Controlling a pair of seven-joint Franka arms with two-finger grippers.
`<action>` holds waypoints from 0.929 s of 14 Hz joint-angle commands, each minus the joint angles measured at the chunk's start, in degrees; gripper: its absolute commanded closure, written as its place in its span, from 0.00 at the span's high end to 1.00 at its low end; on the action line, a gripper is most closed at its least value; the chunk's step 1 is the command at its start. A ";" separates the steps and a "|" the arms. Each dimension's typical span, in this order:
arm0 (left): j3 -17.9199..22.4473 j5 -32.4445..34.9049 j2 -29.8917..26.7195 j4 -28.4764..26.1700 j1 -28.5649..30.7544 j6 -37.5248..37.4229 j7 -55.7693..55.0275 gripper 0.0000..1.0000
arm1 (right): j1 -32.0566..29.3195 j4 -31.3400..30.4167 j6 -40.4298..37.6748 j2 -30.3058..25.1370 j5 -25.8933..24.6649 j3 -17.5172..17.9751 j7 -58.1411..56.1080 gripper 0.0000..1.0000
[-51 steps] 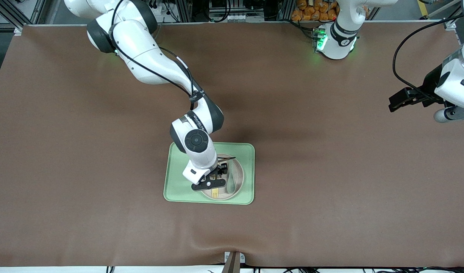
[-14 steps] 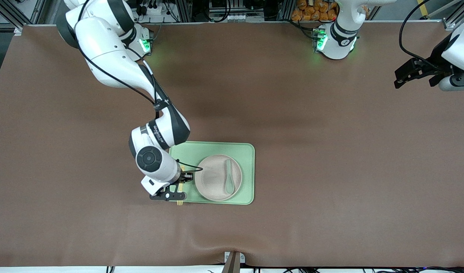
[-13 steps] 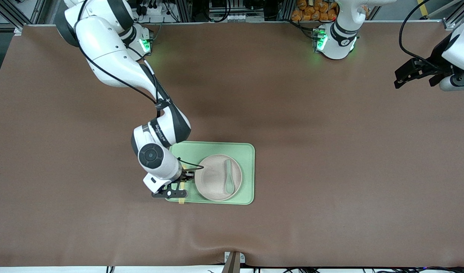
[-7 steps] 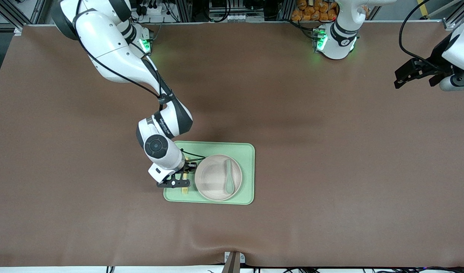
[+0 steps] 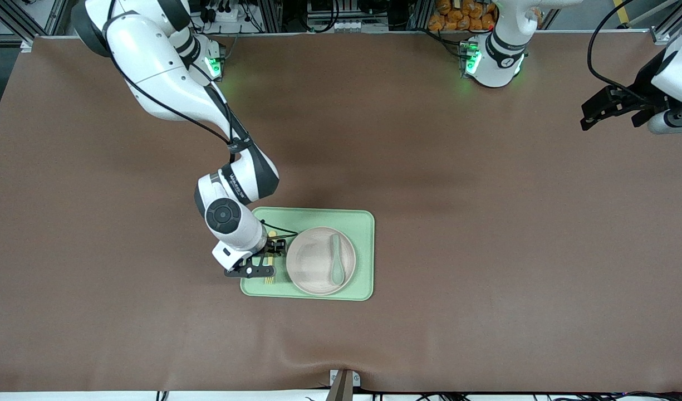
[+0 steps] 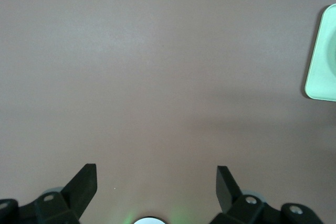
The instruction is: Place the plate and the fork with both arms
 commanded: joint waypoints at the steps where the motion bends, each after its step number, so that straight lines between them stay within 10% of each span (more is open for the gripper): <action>1: -0.08 -0.90 -1.93 -1.76 0.38 1.01 -0.37 1.00 | -5.61 4.40 -7.70 -1.60 -0.71 3.39 0.04 1.00; 4: -0.09 -0.90 -2.10 -1.76 0.38 1.01 -0.37 1.00 | -14.40 7.39 -12.81 -3.70 -1.24 11.83 0.21 1.00; 13: -0.08 -0.90 -2.90 -2.55 0.30 1.01 -0.37 1.00 | -20.57 6.87 -27.92 -19.68 -1.94 14.05 0.22 1.00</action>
